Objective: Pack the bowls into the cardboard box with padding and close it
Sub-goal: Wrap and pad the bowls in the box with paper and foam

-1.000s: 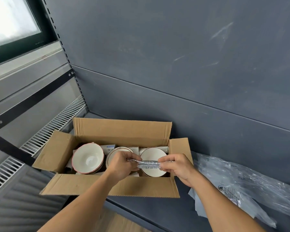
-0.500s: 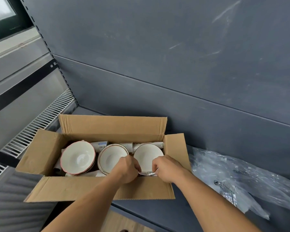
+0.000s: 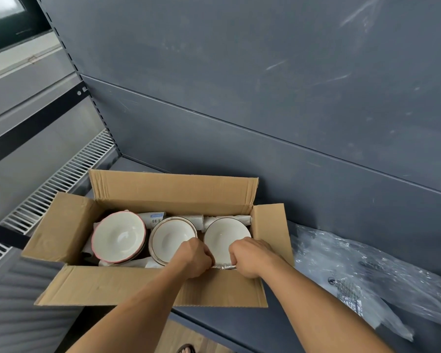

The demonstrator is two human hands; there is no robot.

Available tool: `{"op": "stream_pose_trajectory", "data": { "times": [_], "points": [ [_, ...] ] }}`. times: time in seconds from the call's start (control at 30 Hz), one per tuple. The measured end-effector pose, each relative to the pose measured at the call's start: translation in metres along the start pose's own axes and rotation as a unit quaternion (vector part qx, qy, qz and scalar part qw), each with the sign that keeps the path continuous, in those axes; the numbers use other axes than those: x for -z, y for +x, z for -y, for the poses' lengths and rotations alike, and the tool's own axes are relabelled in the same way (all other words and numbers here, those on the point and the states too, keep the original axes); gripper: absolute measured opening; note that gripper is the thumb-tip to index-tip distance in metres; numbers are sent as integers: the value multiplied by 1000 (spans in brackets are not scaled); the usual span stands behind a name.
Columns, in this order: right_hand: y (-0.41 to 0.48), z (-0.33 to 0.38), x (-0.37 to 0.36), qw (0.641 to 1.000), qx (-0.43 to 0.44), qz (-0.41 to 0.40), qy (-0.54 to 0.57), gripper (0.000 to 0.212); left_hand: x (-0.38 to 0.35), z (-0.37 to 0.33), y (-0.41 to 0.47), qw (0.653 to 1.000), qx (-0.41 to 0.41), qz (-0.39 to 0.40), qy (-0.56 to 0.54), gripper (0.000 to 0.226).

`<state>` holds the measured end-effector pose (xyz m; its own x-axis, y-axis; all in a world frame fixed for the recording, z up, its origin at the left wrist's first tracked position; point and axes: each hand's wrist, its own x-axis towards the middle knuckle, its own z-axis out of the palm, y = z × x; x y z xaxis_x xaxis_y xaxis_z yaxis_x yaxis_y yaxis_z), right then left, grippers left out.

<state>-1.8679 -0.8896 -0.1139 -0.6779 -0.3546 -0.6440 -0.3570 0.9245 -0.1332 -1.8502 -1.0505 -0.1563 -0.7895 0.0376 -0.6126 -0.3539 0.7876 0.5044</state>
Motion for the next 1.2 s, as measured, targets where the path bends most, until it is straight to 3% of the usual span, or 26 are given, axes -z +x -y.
{"op": "stream_pose_trajectory", "data": {
  "times": [0.23,0.57,0.97,1.2],
  "points": [
    [4,4,-3,999,-18,-13,35,27,-4,0,0,1000,5,-28,0,29],
    [5,9,4,993,-56,105,-19,37,-9,1,3,999,16,-39,-14,29],
    [14,8,-12,992,-121,-25,18,32,-17,1,10,997,34,-63,13,27],
    [14,6,-8,994,-100,49,5,30,-22,3,15,994,46,-69,64,24]
  ]
}}
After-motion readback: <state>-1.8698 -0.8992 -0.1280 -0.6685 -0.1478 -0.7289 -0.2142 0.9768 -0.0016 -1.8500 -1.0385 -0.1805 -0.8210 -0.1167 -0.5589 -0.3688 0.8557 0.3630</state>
